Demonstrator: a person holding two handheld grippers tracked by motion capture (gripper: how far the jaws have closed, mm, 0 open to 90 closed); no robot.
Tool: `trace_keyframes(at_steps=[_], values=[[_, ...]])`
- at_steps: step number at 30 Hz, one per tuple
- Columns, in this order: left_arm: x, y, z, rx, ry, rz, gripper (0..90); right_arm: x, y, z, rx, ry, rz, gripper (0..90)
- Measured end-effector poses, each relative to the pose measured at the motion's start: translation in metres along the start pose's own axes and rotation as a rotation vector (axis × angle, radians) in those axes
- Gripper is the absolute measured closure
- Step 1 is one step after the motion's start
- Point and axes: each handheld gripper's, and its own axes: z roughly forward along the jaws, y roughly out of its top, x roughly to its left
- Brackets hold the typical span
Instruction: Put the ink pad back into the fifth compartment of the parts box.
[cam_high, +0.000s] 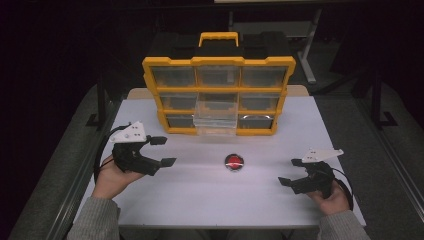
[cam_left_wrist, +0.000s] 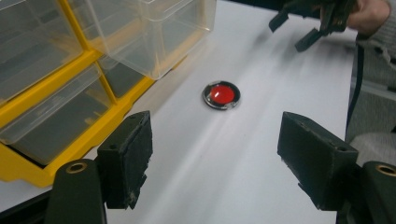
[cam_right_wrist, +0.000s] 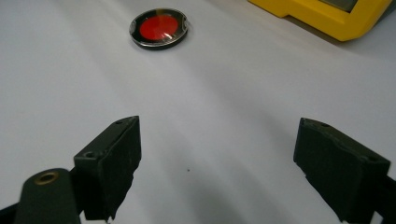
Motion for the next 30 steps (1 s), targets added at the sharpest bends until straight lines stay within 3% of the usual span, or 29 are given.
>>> trace_keyframes(at_steps=[10, 16, 20, 30], values=[[-0.006, -0.032, 0.001, -0.026, 0.047, -0.034, 26.0, -0.005, -0.001, 0.004, -0.001, 0.002, 0.019, 14.2], [-0.007, -0.051, 0.004, 0.005, 0.074, -0.038, 25.9, -0.004, -0.001, 0.005, 0.009, -0.006, 0.028, 14.2], [-0.006, -0.059, 0.003, -0.016, 0.076, -0.067, 25.0, -0.003, -0.002, 0.005, 0.014, -0.007, 0.033, 14.2], [-0.011, -0.074, 0.010, 0.018, 0.107, -0.095, 24.9, 0.004, 0.002, 0.005, 0.001, 0.005, 0.025, 13.9]])
